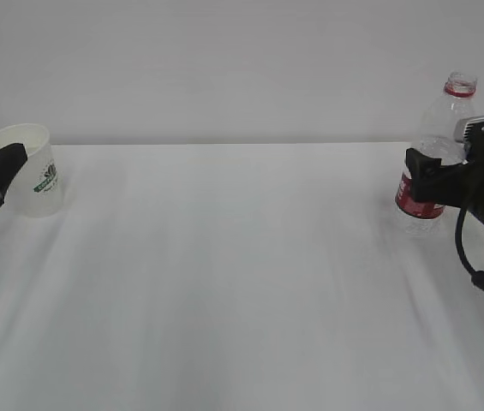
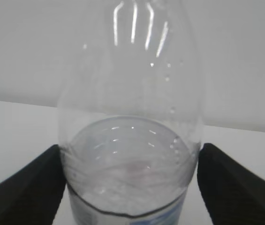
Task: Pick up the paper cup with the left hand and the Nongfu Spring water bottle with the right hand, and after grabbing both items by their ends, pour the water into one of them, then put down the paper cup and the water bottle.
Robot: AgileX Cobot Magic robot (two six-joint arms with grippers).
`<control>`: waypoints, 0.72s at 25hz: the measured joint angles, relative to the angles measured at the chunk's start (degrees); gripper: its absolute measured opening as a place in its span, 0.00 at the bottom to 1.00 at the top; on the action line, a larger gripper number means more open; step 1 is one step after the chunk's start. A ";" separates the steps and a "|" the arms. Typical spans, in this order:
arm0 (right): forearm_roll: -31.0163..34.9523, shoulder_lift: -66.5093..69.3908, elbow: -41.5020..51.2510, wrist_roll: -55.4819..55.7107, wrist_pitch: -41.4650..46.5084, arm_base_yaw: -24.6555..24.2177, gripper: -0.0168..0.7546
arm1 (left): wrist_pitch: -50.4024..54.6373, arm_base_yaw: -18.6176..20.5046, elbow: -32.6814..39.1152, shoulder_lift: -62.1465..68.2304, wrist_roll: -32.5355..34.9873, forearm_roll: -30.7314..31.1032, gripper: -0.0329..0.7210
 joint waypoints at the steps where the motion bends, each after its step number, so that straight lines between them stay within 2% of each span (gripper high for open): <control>1: 0.00 -0.41 0.38 0.00 0.00 0.00 0.88 | 0.00 0.00 0.00 0.00 0.00 0.00 0.81; 14: -0.32 -8.41 8.32 0.00 -0.17 0.00 0.88 | 0.00 0.00 0.00 -3.01 0.00 -0.47 0.81; 18: -0.70 -13.28 8.63 0.30 5.28 0.00 0.88 | 0.11 0.00 0.00 -7.03 0.00 -1.37 0.81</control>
